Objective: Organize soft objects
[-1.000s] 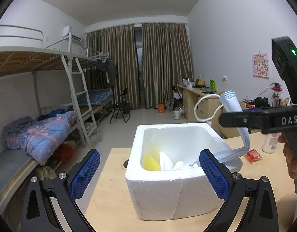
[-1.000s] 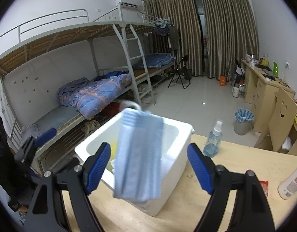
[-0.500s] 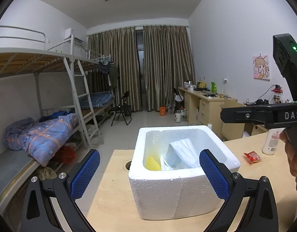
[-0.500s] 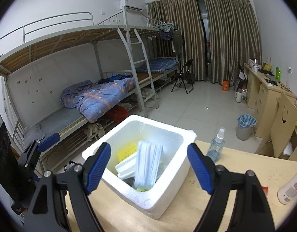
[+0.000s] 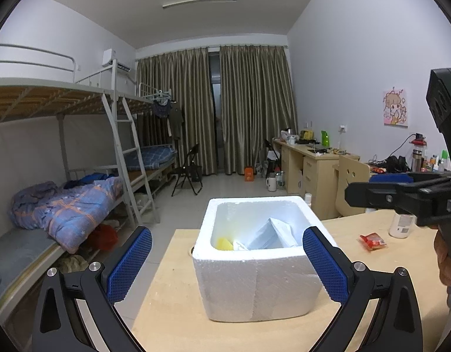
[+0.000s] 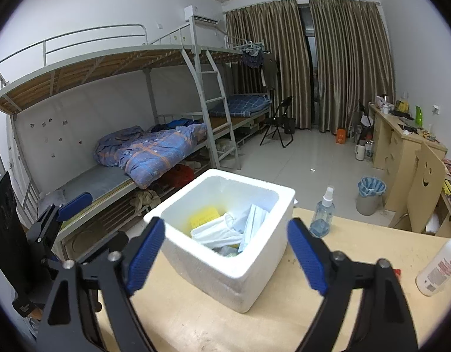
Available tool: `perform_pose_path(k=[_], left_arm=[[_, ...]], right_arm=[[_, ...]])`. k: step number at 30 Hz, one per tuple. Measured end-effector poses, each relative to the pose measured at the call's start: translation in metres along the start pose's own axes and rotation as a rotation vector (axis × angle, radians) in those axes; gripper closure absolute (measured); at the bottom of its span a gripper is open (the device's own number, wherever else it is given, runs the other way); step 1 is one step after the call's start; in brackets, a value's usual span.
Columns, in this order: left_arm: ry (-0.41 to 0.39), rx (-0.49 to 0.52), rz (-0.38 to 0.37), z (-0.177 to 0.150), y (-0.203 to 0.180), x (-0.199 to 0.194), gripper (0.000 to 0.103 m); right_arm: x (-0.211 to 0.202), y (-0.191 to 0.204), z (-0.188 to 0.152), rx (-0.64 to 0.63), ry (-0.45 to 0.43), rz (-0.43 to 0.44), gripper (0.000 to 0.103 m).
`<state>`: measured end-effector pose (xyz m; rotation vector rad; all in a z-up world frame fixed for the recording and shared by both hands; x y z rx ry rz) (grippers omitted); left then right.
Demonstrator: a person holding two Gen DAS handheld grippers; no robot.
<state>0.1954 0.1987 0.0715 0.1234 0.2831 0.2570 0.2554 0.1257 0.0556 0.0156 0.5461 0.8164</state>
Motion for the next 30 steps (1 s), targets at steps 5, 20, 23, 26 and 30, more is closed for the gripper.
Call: perform_pose_path(k=[5, 20, 23, 26, 30], left_arm=[[-0.011, -0.013, 0.012, 0.0, -0.001, -0.019, 0.0], [-0.017, -0.057, 0.001, -0.003, -0.002, -0.053, 0.0], [-0.021, -0.056, 0.003, -0.003, -0.003, -0.059, 0.0], [-0.017, -0.054, -0.005, -0.004, -0.006, -0.062, 0.0], [-0.023, -0.062, -0.014, -0.002, -0.008, -0.069, 0.0]], right_arm=[[-0.014, 0.004, -0.007, -0.006, -0.023, 0.004, 0.002], [-0.039, 0.015, -0.025, -0.055, -0.06, -0.008, 0.0], [-0.043, 0.017, -0.028, -0.057, -0.062, -0.013, 0.0], [-0.048, 0.018, -0.031, -0.061, -0.067, -0.012, 0.0], [-0.054, 0.021, -0.036, -0.067, -0.071, -0.009, 0.0]])
Point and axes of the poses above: each gripper's, at about its wrist camera, not at the fingertips, and x roughly the way its jaws point, y to its left, z to its top, the point moved 9 cm from there along x, roughly the way its jaws point, and after that the axes turned 7 degrees about x, right-handed, at the moved point
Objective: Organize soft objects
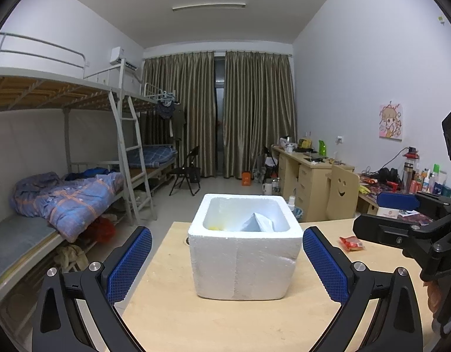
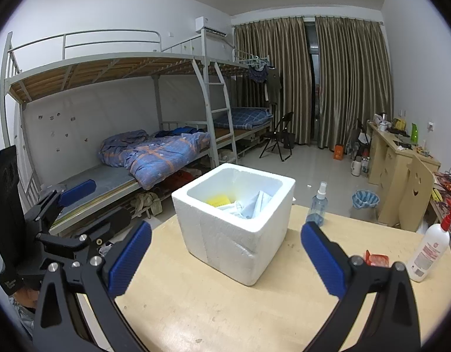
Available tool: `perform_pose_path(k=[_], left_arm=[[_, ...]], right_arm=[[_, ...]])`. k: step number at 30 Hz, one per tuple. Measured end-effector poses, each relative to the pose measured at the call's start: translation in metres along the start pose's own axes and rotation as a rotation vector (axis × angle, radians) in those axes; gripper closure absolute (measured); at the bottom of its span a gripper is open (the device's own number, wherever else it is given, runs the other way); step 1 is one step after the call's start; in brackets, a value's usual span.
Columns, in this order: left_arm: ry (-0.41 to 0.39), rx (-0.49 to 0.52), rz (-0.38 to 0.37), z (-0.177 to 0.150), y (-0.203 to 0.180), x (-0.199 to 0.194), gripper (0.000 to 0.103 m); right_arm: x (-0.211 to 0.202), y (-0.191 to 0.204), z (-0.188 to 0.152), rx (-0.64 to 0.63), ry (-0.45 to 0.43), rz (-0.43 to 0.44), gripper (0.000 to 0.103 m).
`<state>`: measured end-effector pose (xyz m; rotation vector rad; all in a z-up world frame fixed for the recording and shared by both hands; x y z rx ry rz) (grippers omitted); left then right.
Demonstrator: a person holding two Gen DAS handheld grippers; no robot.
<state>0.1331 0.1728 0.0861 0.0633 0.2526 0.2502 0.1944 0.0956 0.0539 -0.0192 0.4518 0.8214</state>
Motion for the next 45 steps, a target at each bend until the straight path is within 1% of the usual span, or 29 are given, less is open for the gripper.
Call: perform_pose_path(k=[4, 7, 17, 21, 23, 30, 36, 40, 42, 45], left_arm=[[-0.018, -0.018, -0.011, 0.001, -0.001, -0.01, 0.0], [-0.034, -0.011, -0.019, 0.002, -0.006, -0.019, 0.0], [-0.077, 0.0, -0.037, 0.001, -0.02, -0.049, 0.0], [-0.095, 0.004, -0.028, 0.0, -0.024, -0.06, 0.0], [-0.1, 0.008, -0.037, -0.002, -0.028, -0.064, 0.0], [-0.12, 0.018, -0.059, -0.012, -0.042, -0.08, 0.0], [-0.157, 0.005, -0.049, -0.026, -0.043, -0.101, 0.0], [-0.181, 0.0, -0.044, -0.037, -0.043, -0.113, 0.0], [-0.182, 0.007, -0.043, -0.041, -0.047, -0.115, 0.0], [-0.184, 0.019, -0.048, -0.048, -0.054, -0.12, 0.0]], right_arm=[[-0.008, 0.002, -0.002, 0.0, -0.011, 0.004, 0.0], [-0.016, 0.004, -0.005, 0.001, -0.028, 0.001, 0.0], [-0.051, 0.012, -0.014, -0.015, -0.117, -0.037, 0.0], [-0.068, 0.012, -0.017, -0.003, -0.166, -0.054, 0.0], [-0.072, 0.012, -0.019, 0.002, -0.176, -0.06, 0.0], [-0.089, 0.01, -0.037, 0.017, -0.218, -0.097, 0.0], [-0.103, 0.011, -0.052, 0.026, -0.248, -0.101, 0.0], [-0.109, 0.008, -0.066, 0.028, -0.267, -0.136, 0.0], [-0.112, 0.007, -0.072, 0.031, -0.276, -0.153, 0.0], [-0.114, 0.007, -0.08, 0.038, -0.275, -0.152, 0.0]])
Point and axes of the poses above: each gripper's, at about its wrist camera, not at the fingertips, and x roughly the way its jaws point, y to its left, z to its top, the point moved 9 cm from there along x, roughly the way its jaws point, and after that the axes turned 7 degrees about x, right-handed, at the moved point
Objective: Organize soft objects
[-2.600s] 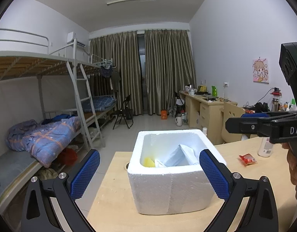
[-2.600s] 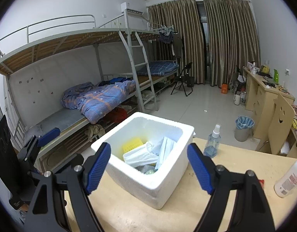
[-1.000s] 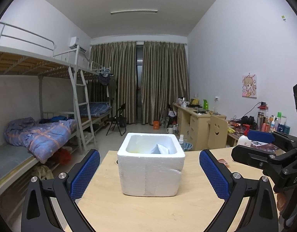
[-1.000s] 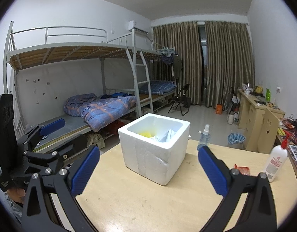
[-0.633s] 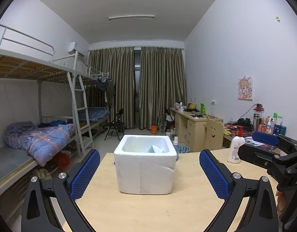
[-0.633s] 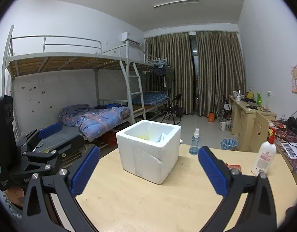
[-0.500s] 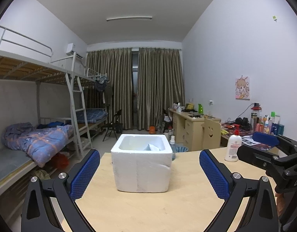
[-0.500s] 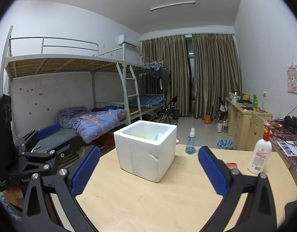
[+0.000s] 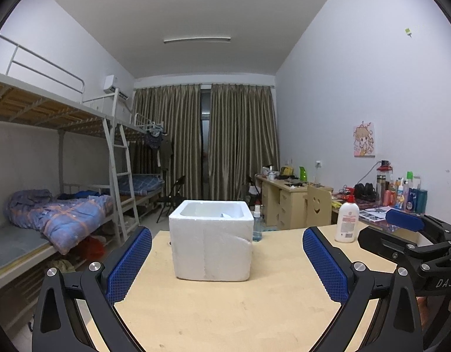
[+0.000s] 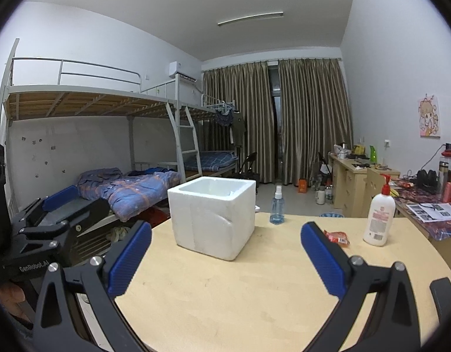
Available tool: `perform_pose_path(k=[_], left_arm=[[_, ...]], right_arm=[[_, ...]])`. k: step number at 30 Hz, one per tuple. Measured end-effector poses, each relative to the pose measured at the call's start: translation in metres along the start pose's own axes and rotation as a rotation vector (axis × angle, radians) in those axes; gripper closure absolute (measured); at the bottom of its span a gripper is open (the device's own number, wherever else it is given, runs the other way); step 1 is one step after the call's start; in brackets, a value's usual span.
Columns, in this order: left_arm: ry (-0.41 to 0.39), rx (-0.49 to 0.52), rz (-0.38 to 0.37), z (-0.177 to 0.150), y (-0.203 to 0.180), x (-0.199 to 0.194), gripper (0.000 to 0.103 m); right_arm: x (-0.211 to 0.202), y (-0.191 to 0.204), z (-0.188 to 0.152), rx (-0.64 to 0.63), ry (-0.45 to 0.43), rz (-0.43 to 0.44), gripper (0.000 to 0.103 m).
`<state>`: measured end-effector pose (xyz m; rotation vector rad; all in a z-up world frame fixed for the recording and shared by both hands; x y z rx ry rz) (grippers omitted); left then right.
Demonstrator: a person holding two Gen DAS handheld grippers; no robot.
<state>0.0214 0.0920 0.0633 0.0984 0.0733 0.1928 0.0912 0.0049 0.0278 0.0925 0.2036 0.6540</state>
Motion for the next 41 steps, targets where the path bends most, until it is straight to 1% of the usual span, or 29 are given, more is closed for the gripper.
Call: perform_pose_path(k=[4, 10, 16, 29, 37, 41], left_arm=[[-0.006, 0.011, -0.024, -0.008, -0.007, -0.005, 0.0], [0.007, 0.013, -0.018, -0.025, -0.009, -0.004, 0.0], [0.027, 0.016, -0.024, -0.039, -0.015, -0.007, 0.0], [0.038, 0.026, -0.032, -0.041, -0.016, -0.012, 0.0], [0.033, 0.011, -0.019, -0.039, -0.017, -0.012, 0.0], [0.033, 0.034, -0.025, -0.039, -0.022, -0.011, 0.0]], right_arm=[[-0.007, -0.003, -0.006, 0.02, -0.006, -0.004, 0.0], [-0.015, -0.014, -0.019, 0.046, -0.016, -0.03, 0.0], [-0.018, -0.016, -0.033, 0.072, 0.001, -0.026, 0.0], [-0.019, -0.011, -0.038, 0.063, 0.015, -0.019, 0.0], [-0.018, -0.01, -0.039, 0.057, 0.021, -0.019, 0.0], [-0.018, -0.011, -0.041, 0.06, 0.024, -0.019, 0.0]])
Point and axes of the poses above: each gripper's, at about its wrist camera, not at the fingertips, and x roughly the way its jaws point, y to its left, z to its top, the point moved 9 cm from there along x, roughly the way its jaws point, and after that the axes turned 7 degrees about x, right-handed, at the moved point
